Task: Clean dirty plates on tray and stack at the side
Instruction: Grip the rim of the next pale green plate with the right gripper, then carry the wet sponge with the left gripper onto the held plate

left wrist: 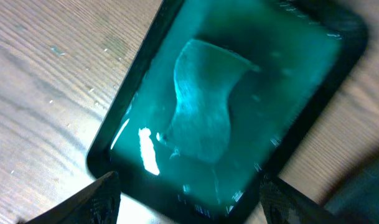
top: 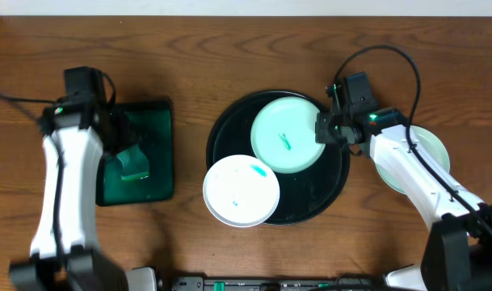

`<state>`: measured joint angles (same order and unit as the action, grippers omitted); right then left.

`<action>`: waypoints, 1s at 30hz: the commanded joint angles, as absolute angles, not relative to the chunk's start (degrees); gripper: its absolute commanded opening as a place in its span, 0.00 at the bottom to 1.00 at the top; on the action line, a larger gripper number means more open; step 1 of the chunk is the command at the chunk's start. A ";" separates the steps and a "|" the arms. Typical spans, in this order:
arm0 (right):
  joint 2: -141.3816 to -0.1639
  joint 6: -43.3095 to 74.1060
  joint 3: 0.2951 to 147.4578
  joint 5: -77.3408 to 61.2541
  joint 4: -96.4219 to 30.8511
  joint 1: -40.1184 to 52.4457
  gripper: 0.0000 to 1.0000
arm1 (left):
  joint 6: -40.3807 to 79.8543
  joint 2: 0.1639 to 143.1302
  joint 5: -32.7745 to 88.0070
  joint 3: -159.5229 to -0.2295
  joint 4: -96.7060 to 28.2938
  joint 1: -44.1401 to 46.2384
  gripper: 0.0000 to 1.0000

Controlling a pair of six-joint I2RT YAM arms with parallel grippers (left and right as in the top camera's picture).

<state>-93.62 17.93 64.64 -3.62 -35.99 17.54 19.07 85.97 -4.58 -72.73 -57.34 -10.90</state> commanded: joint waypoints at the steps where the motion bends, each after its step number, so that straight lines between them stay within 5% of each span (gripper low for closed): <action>1: -96.86 18.24 64.31 -2.79 -37.67 17.76 0.01 | 20.12 95.24 -7.99 -71.35 -53.63 -11.18 0.72; 10: -104.31 19.27 64.31 -3.27 -39.48 17.04 0.01 | 19.11 110.34 -7.99 -71.35 -50.17 -11.18 0.49; 12: -104.71 19.27 64.31 -3.22 -39.62 17.02 0.01 | 19.14 111.24 -7.97 -71.35 -49.71 -11.18 0.35; 14: -104.71 19.29 64.31 -3.22 -39.51 16.82 0.01 | 19.05 111.22 -7.03 -71.37 -48.90 -11.18 0.08; 19: -104.71 19.29 64.34 -2.70 -39.68 16.80 0.01 | 13.69 108.92 3.20 -73.56 -49.69 -11.00 0.07; 30: -104.71 18.33 64.31 -0.91 -38.59 17.10 0.01 | 10.50 94.17 5.41 -77.65 -50.35 -0.56 0.07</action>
